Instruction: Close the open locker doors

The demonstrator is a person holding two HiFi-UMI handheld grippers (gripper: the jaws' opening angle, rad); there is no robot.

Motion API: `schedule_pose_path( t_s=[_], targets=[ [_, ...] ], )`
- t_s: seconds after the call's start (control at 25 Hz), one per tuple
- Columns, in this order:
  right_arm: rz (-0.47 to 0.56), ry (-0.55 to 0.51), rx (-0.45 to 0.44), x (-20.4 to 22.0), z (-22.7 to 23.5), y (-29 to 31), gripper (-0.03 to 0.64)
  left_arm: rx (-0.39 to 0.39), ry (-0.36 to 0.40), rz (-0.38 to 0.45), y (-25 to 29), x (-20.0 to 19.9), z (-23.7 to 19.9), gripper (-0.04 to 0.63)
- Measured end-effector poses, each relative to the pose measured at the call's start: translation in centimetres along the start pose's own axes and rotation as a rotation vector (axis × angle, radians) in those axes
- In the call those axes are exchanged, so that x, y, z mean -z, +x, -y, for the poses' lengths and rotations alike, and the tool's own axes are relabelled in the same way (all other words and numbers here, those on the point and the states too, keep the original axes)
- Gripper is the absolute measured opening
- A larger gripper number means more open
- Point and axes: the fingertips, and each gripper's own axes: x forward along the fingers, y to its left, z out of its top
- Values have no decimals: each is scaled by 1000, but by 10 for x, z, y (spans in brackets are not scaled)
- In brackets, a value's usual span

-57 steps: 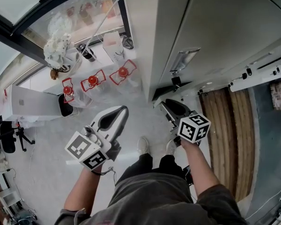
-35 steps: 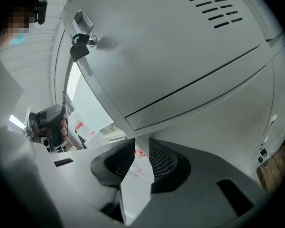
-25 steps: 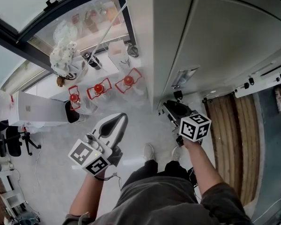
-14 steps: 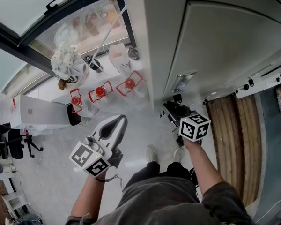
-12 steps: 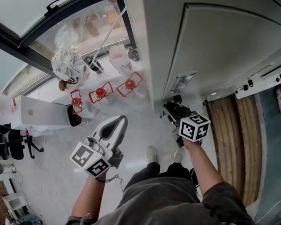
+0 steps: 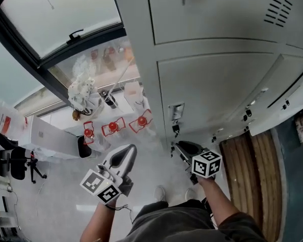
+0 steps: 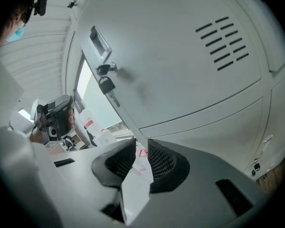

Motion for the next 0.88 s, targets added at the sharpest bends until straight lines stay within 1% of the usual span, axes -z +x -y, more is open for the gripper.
schedule_pose_path(
  t_s=[0.12,0.24,0.36,0.44,0.64,0.76,0.88],
  targets=[
    [0,-39,-64,-7,-8,-38,78,-37,17,31,-1,-3,34,8],
    [11,-75,-129,-16,-8,-80,78,-86,14,56,-2,6,71,8],
    [37,-108,-185,-26,-5,-118,78,-124,25,63,-2,17,105,8],
    [49,-111,-214,-25,-6,-142,77,-144,31,59,-9,24,126,8],
    [82,-92,-256,-16,-20,-202,78,-183,46,34,-35,35,167,8],
    [135,-102,-264,-26,-39,-233,78,-193,68,32,-55,29,184,8],
    [192,-135,-263,-38,-60,-255,78,-184,87,41,-69,25,196,8]
  ],
)
